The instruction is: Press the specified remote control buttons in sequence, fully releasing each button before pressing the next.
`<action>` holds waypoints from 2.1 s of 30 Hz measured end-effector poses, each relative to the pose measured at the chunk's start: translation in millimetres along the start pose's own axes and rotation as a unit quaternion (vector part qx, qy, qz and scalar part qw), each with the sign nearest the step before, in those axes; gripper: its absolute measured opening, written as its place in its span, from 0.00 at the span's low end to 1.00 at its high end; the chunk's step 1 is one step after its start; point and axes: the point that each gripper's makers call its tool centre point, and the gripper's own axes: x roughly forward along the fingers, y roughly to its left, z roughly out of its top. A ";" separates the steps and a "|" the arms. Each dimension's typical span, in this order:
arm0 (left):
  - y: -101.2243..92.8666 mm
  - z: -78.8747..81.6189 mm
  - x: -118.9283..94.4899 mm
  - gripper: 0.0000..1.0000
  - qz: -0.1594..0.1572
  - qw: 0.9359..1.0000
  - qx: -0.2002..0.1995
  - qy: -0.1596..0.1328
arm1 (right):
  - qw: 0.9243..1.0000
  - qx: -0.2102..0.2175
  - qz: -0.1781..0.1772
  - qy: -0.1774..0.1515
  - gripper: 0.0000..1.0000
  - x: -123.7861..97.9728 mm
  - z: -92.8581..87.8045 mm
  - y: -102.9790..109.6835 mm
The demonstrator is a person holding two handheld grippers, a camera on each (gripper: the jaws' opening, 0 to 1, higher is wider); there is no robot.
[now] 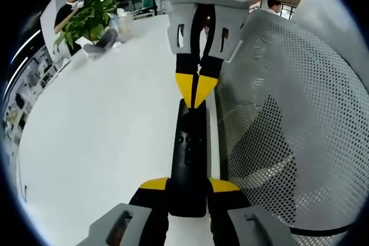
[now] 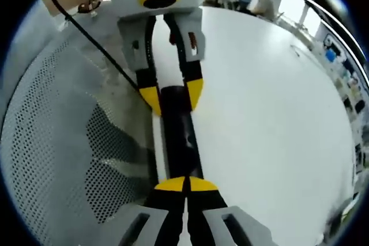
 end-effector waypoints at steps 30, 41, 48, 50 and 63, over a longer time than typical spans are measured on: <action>0.5 -1.0 -0.4 0.25 -0.001 1.000 -0.008 0.010 | 0.999 -0.022 -0.003 -0.049 0.00 5.2 13.3 2.0; 0.6 -0.7 -0.9 0.25 -0.001 1.000 -0.010 0.000 | 0.999 -0.029 -0.012 -0.020 0.00 5.8 13.4 0.3; 0.4 -0.7 -0.8 0.25 -0.003 1.000 -0.007 0.005 | 0.993 0.056 0.003 -0.107 0.00 2.2 13.2 -1.4; 0.3 -0.6 -0.9 0.25 -0.002 1.000 -0.008 0.003 | 0.993 0.038 -0.002 -0.108 0.00 2.6 13.1 0.4; 0.1 -0.6 -0.6 0.25 -0.003 1.000 -0.009 -0.004 | 0.996 -0.003 -0.009 -0.090 0.03 4.0 15.1 -0.3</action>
